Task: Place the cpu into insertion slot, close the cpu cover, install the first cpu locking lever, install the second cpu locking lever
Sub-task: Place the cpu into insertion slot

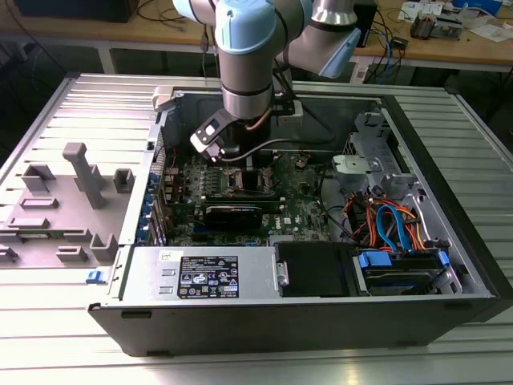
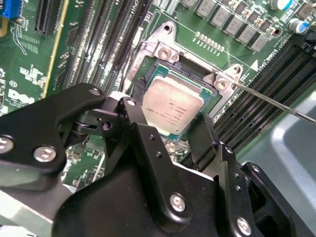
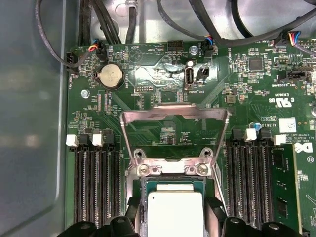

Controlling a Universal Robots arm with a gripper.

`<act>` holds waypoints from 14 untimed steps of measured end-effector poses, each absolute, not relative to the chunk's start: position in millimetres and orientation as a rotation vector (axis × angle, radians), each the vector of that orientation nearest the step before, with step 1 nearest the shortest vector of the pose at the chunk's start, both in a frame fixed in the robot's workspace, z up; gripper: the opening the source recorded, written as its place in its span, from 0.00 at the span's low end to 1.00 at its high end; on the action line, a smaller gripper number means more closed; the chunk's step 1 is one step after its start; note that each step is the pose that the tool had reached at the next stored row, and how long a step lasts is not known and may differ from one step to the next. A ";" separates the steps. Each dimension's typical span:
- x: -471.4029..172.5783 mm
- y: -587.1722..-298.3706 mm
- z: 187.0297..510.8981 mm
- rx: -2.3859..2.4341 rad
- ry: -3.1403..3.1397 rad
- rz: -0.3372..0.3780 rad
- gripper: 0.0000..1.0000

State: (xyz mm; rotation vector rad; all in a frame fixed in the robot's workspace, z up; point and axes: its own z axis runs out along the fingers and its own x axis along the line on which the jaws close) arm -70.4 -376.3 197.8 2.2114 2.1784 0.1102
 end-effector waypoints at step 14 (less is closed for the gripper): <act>-69.7 -377.1 198.3 2.209 2.176 0.104 0.55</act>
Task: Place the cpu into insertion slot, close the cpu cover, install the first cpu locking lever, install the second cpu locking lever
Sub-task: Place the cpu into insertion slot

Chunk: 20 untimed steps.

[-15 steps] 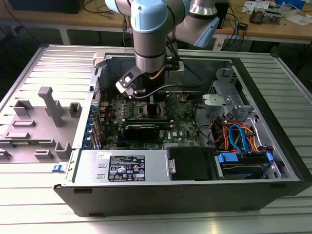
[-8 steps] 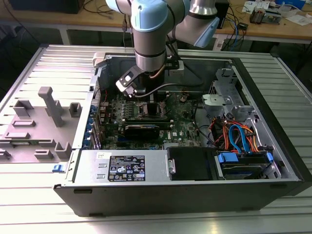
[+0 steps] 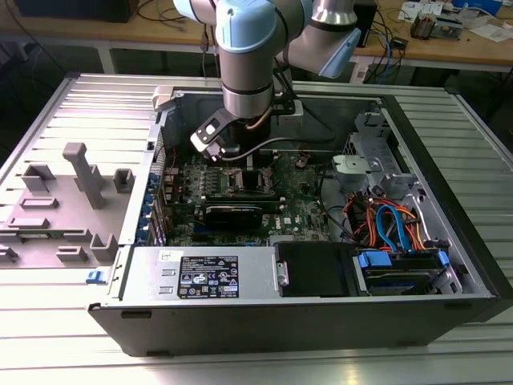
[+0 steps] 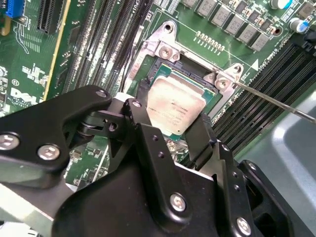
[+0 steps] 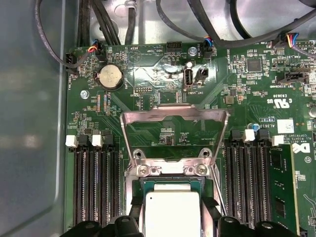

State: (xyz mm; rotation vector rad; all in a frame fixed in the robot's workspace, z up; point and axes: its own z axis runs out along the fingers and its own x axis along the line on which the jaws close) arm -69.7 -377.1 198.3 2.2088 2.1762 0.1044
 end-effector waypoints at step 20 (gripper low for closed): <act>-69.6 -373.7 200.2 2.192 2.160 0.065 0.55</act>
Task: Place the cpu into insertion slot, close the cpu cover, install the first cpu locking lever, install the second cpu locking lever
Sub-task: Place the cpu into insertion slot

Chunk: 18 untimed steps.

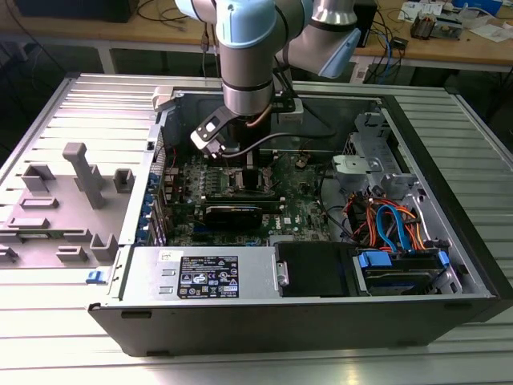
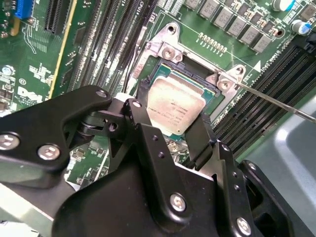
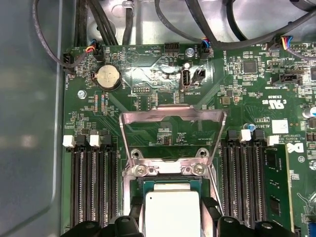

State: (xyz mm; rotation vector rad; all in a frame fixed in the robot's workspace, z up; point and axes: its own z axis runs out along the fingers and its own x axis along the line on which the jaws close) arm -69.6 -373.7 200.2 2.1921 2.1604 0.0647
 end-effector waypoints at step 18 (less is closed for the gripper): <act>-69.7 -373.3 197.9 2.195 2.161 0.070 0.55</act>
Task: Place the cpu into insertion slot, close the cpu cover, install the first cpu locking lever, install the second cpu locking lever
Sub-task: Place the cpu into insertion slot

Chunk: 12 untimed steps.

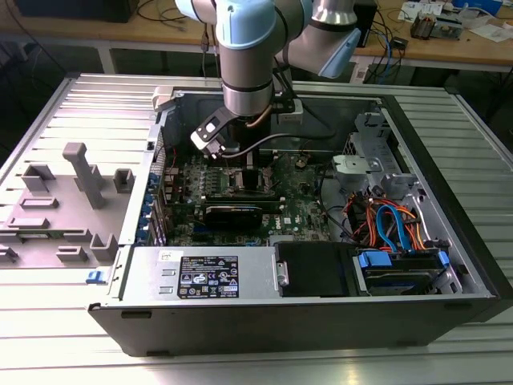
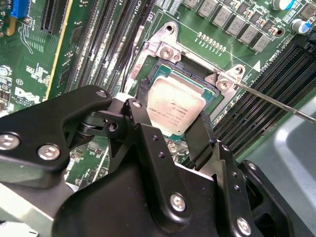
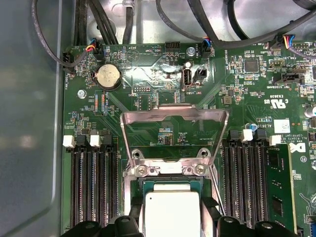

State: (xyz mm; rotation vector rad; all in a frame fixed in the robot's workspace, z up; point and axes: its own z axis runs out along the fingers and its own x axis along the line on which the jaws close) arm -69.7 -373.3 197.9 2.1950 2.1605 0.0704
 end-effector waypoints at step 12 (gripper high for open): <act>-69.8 -373.3 200.8 2.196 2.161 0.069 0.62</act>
